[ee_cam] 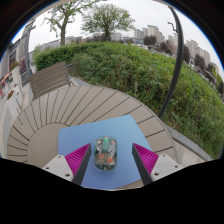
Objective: Arrange mouse
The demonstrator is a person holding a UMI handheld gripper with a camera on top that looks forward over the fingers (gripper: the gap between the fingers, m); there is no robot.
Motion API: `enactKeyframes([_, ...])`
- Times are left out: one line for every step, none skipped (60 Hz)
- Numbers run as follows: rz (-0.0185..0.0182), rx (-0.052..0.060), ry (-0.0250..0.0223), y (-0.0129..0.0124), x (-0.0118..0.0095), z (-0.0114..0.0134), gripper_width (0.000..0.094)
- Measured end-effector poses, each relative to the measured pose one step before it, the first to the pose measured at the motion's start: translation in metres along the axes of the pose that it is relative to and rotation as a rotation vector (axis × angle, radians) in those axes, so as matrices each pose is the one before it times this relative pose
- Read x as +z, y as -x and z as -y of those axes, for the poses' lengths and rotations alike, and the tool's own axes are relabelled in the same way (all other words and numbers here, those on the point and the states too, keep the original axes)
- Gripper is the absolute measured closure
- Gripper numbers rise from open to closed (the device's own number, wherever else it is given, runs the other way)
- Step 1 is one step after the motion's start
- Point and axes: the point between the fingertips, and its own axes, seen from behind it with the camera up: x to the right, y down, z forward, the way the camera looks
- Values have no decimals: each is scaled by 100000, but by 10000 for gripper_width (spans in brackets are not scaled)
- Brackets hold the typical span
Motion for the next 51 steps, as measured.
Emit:
enactKeyframes([-488,556,83,-60,-673,238,98])
enactKeyframes([92,542,277,72,-736,190,87])
enactKeyframes([563,509,411,141,-820,188,90])
enactKeyframes([1067,441,601,114,-984,237,89])
enactKeyframes([1472,538,635,396,-1001,81,90])
enactKeyframes([1034,427,696,298,-1116,-44,92])
enactKeyframes([894,518,1049,229,-1130,-70,95])
enactKeyframes([318,386,1223,147,-1210,-138,98])
enactKeyframes([-102,178,1260,66,-1267,-154,101])
enactKeyframes([-275,-39,1213,33,-1307,-207,100])
enactKeyframes([-350,-160,1178,39,-1320,-243,100])
enactKeyframes([-170,-59,903,120,-1256,-92,98])
enactKeyframes([-538,-368,284,-38,-1334,-345,99])
enactKeyframes([-240,-344,75,24,-1326,-160,95])
enactKeyframes([-53,-421,-248,87,-1276,-136,92])
enactKeyframes([187,-539,-446,122,-1225,-131,88])
enactKeyframes([218,-627,-511,144,-1172,-150,89])
enactKeyframes([399,-556,-73,7,-1322,90,89])
enactKeyframes([12,-786,-600,232,-749,-368,90])
enactKeyframes([171,-730,-401,145,-956,-281,89])
enactKeyframes([108,-580,-311,130,-865,-303,89])
enactKeyframes([71,-359,-370,118,-796,-324,89])
enactKeyframes([-4,-231,-402,90,-732,-297,88])
enactKeyframes([-104,-182,-374,87,-677,-306,89])
enactKeyframes([-122,-250,-32,94,-582,-351,89])
enactKeyframes([170,-405,558,123,-926,-158,89])
enactKeyframes([243,-532,383,201,-332,-368,90])
enactKeyframes([518,-602,340,262,-373,-395,89])
enactKeyframes([730,-603,146,267,-354,-286,88])
enactKeyframes([718,-474,-16,306,-327,-274,90])
enactKeyframes([589,-311,-123,245,-275,-200,91])
enactKeyframes([460,-182,-263,194,-250,-141,95])
enactKeyframes([353,-304,-326,308,-459,-184,96])
enactKeyframes([362,-602,-231,81,-197,24,92])
enactKeyframes([80,-696,-333,0,-136,-46,87])
enactKeyframes([100,-286,-172,-4,-61,-58,85])
enactKeyframes([84,183,-35,-51,8,-78,87])
enactKeyframes([-248,333,36,-129,3,-61,85])
enactKeyframes([-560,52,111,-255,-6,-80,85])
enactKeyframes([-1019,-307,167,-318,25,-116,84])
enactKeyframes([-1150,-553,210,-254,-9,-162,84])
enactKeyframes([-1145,-356,431,-293,16,-177,82])
enactKeyframes([-725,23,551,-167,53,-201,76])
enactKeyframes([-452,141,561,-57,67,-195,73])
enactKeyframes([-230,234,446,-19,76,-175,74])
enactKeyframes([311,330,316,-61,112,-152,73])
enactKeyframes([307,335,254,116,40,-115,72])
enactKeyframes([542,355,314,169,21,-131,74])
enactKeyframes([698,323,443,195,-3,-148,73])
enactKeyframes([785,263,463,233,-7,-148,74])
enactKeyframes([782,222,366,238,-14,-119,73])
